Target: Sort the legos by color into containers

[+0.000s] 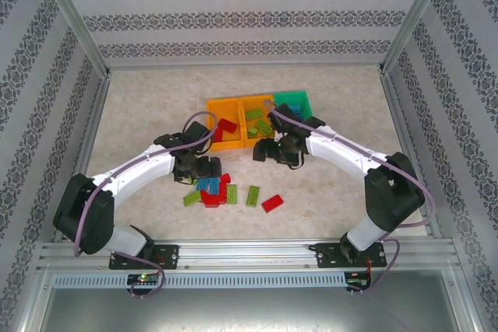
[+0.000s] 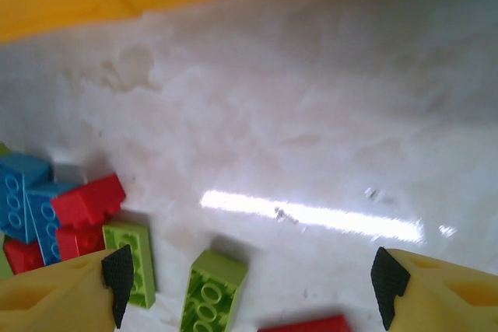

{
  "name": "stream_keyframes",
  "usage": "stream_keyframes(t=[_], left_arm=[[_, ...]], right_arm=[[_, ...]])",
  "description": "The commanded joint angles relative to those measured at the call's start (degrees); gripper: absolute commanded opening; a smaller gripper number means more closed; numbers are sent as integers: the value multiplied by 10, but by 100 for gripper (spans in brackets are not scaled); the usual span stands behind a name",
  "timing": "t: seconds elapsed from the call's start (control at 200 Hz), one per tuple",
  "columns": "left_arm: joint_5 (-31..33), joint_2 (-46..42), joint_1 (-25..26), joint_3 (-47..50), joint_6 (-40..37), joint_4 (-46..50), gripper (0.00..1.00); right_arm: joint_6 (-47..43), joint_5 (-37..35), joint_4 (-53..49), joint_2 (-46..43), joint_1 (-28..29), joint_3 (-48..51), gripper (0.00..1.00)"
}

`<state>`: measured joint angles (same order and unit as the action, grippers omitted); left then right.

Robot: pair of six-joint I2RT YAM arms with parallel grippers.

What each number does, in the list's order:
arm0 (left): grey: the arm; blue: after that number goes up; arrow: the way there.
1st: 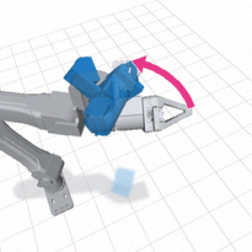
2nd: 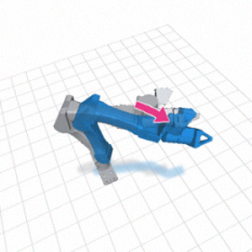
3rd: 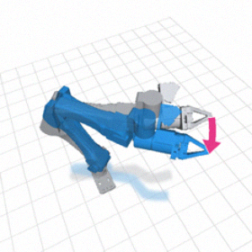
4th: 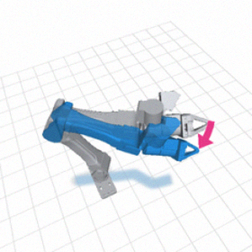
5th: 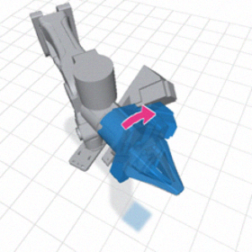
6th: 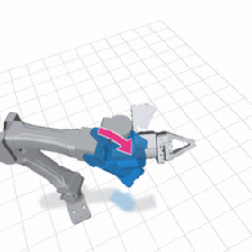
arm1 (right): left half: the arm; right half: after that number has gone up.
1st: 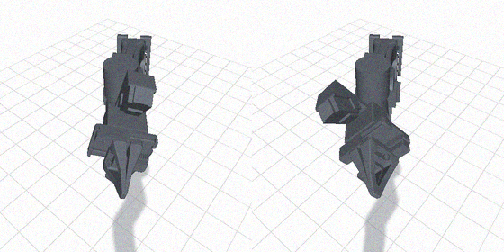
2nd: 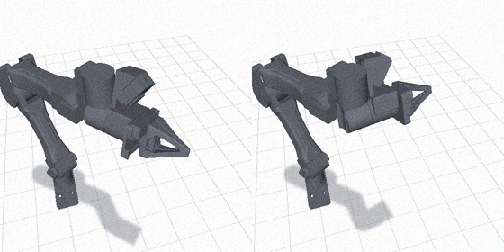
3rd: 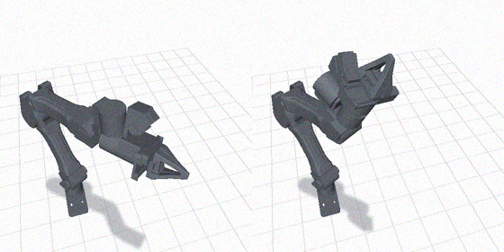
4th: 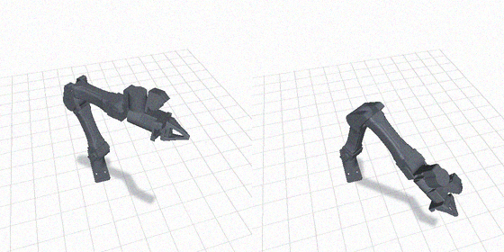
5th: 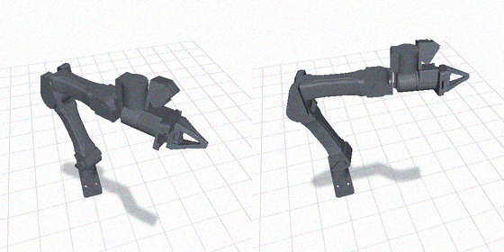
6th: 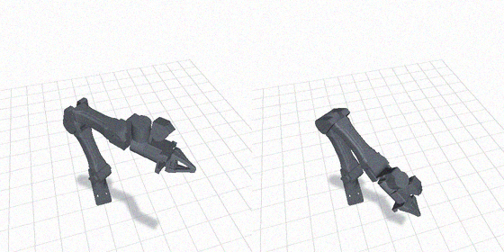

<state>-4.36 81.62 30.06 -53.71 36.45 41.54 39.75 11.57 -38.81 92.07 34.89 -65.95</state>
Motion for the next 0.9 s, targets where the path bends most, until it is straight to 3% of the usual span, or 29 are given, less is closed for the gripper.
stream_keyframes(t=[0.0,0.18,0.395,0.894], left_arm=[[37,-25,6,22,1,-12,94],[51,-42,6,47,-1,-23,94],[76,-86,7,77,-2,-32,95],[94,-142,6,129,0,-56,96]], right_arm=[[59,-9,-9,2,40,-1,81],[61,-15,-58,51,102,-33,77],[71,2,-88,84,116,-46,71],[79,45,-102,156,144,-71,68]])
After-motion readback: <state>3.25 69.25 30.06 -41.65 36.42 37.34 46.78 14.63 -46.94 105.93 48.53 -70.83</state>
